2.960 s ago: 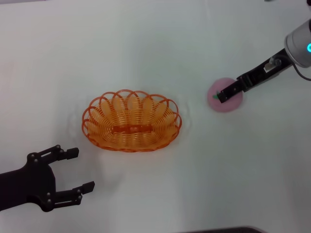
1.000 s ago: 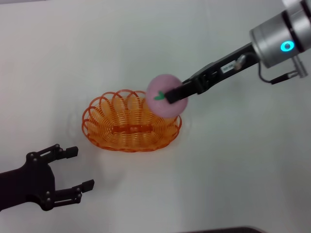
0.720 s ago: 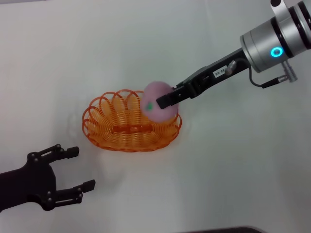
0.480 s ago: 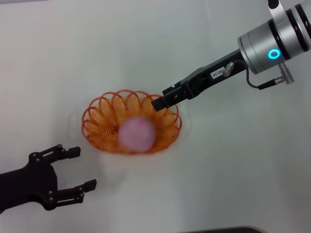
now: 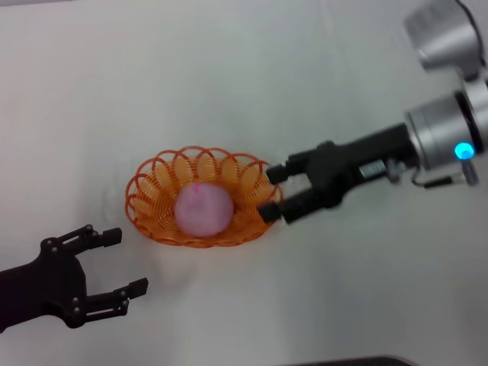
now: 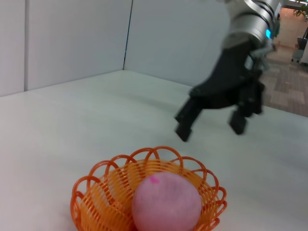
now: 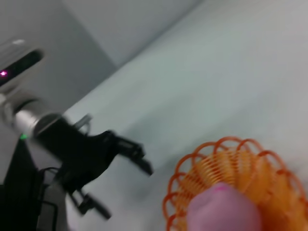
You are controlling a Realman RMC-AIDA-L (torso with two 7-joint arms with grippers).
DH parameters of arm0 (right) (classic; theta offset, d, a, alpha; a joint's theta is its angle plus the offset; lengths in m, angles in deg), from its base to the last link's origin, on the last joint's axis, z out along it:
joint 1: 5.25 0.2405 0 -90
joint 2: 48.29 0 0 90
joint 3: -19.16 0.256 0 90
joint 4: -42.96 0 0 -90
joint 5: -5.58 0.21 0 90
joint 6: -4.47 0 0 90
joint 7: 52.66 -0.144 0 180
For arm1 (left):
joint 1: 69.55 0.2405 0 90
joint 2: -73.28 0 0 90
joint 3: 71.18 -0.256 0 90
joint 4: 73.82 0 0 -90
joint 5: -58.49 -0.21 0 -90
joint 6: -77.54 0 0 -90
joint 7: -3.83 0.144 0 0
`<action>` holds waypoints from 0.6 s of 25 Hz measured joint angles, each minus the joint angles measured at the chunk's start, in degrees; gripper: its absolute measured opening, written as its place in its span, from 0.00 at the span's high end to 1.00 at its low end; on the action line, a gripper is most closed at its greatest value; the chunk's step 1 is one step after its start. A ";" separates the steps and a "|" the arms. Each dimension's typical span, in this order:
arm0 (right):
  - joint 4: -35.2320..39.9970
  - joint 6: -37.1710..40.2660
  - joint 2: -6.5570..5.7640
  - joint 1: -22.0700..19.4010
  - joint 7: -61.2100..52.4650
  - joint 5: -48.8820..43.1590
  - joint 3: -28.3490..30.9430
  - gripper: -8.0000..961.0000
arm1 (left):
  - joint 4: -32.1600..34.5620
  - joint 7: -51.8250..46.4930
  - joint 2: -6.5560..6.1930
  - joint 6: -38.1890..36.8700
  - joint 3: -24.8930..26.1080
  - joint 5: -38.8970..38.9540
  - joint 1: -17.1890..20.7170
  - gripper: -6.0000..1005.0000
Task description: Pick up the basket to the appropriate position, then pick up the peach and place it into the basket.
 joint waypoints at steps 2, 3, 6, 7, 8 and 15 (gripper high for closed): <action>-0.63 0.83 -0.04 -2.62 4.98 1.55 0.30 0.05 | -0.26 0.00 0.00 -0.02 -0.01 0.00 -0.10 0.14; -0.85 1.02 -0.07 -4.09 7.33 2.33 0.40 0.05 | -0.28 -0.01 0.00 -0.03 0.00 0.00 -0.12 0.14; -1.50 1.10 -0.10 -8.55 14.47 4.92 0.62 0.05 | -0.53 0.00 0.00 -0.08 0.00 0.00 -0.14 0.14; -1.89 1.08 -0.10 -9.82 16.60 5.89 0.83 0.05 | -0.67 0.00 -0.01 -0.08 0.00 0.00 -0.14 0.14; -2.82 1.09 -0.10 -11.87 20.07 7.21 1.49 0.05 | -0.81 -0.01 -0.02 -0.08 -0.01 -0.01 -0.14 0.14; -6.88 -0.33 -0.25 -15.36 29.90 7.37 3.86 0.05 | -1.53 -0.32 -0.09 -0.41 -0.02 -0.46 -0.13 0.14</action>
